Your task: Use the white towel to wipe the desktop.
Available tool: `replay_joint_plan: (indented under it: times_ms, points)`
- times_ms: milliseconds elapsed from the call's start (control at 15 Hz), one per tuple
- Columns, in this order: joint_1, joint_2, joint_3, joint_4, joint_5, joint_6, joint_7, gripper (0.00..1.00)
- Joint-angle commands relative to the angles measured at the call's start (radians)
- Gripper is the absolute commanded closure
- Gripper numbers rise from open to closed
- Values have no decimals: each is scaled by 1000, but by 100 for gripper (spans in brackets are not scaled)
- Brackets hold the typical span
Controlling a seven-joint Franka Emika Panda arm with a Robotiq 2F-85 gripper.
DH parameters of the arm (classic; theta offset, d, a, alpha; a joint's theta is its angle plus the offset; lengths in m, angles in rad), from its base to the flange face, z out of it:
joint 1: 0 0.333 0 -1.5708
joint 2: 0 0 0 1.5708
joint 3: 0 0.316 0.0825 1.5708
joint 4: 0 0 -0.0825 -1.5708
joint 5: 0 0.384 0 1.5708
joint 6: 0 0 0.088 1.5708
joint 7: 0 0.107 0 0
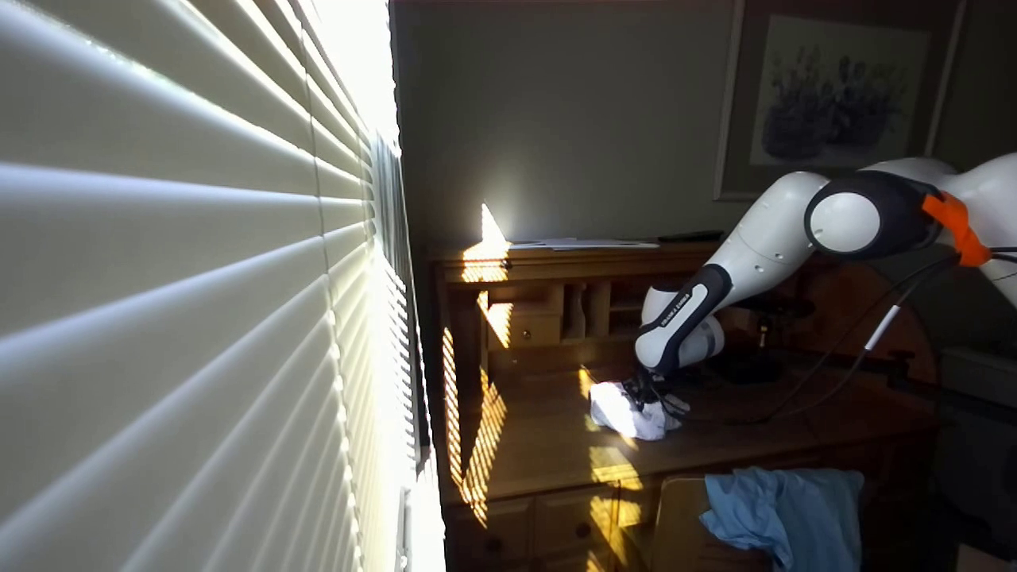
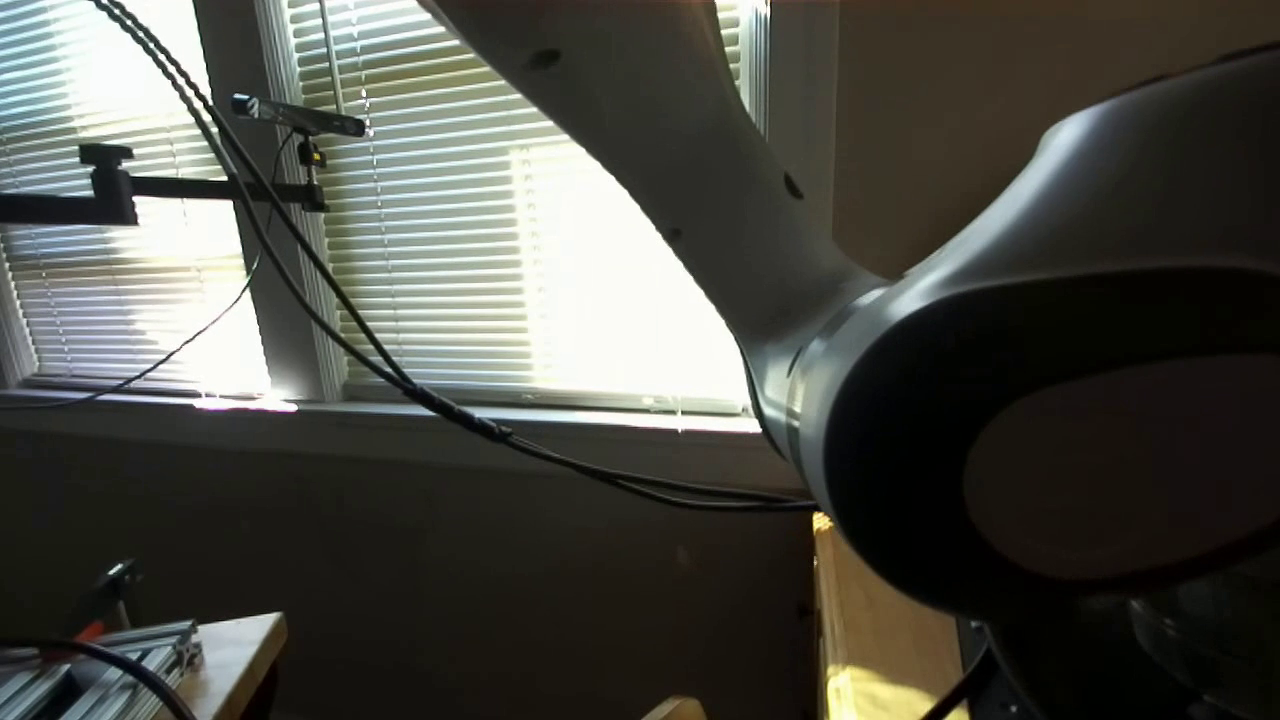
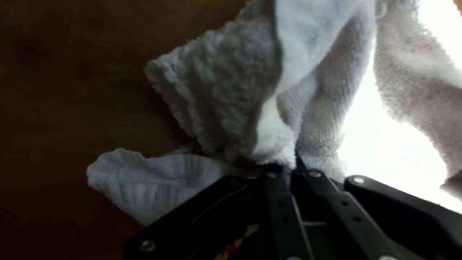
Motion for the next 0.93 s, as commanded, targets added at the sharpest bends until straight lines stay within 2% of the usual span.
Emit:
replay_joint_plan:
  times_ms: [0,267,400,867]
  points:
    - [20,-26,-25,-53,20,63,50,98]
    - [-74,24,115,63,41,162,-105,98]
    - [-118,57,198,142,40,170,-190,98]
    - [-269,210,543,404,43,94,-545,98]
